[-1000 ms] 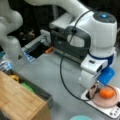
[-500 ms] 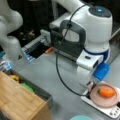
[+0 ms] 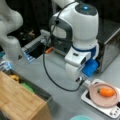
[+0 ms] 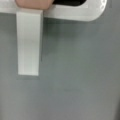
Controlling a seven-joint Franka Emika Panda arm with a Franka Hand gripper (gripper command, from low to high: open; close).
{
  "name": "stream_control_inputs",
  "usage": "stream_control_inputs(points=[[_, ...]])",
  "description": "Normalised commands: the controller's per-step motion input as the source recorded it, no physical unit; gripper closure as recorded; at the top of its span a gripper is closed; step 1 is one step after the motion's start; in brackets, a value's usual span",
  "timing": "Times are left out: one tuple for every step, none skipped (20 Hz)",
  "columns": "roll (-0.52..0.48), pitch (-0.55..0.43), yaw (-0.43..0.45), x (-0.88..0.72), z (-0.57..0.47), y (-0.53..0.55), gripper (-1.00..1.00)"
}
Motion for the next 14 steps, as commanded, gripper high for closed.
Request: stream_control_inputs(points=[[0.174,-0.227,-0.052,-0.41,-0.04,-0.26,-1.0],[0.146,-0.238,-0.069,-0.4,-0.03,-0.29,-1.0],[0.128,-0.239,-0.077,-0.39,-0.02,-0.32,-1.0],[0.12,-0.238,-0.074,-0.37,-0.03,-0.32,-1.0],[0.087,-0.227,-0.094,-0.37,-0.02,-0.36,-1.0],[0.058,-0.217,-0.111,-0.38,-0.02,-0.38,-1.0],[0.052,-0.213,-0.105,-0.37,-0.03,-0.37,-1.0],[0.029,-0.213,-0.128,-0.37,-0.04,-0.34,-1.0],[0.015,-0.208,-0.133,-0.38,-0.03,-0.35,-1.0],[0.016,-0.2,-0.129,-0.39,-0.02,-0.34,-1.0],[0.017,-0.196,-0.112,-0.4,-0.02,-0.32,-1.0],[0.036,-0.229,-0.098,-0.41,-0.03,-0.29,-1.0],[0.041,-0.234,-0.078,-0.4,-0.05,-0.24,-1.0],[0.043,-0.233,-0.058,-0.39,-0.06,-0.18,-1.0]])
